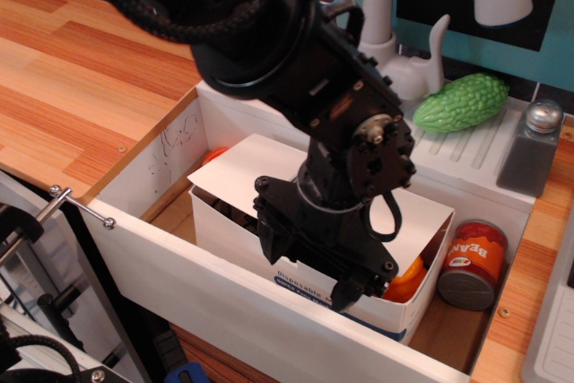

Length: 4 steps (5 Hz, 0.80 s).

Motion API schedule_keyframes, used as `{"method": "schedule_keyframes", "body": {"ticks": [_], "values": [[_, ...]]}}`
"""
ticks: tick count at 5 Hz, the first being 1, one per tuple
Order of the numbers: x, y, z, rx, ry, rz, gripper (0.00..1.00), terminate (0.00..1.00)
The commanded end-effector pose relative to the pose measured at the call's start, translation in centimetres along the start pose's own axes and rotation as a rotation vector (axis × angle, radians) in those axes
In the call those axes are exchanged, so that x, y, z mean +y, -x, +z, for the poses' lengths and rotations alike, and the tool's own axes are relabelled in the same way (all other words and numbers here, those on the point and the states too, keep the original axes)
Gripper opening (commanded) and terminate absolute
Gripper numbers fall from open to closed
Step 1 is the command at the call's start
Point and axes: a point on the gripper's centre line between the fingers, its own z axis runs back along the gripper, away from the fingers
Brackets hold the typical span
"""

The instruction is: Open white1fbox flap

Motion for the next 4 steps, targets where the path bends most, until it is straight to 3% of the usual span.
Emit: {"method": "schedule_keyframes", "body": {"ticks": [1, 4], "values": [[0.0, 0.0, 0.0, 0.000, 0.000, 0.000, 1.00, 0.00], [0.5, -2.1, -1.6, 0.008, 0.086, -0.017, 1.00, 0.00]]}}
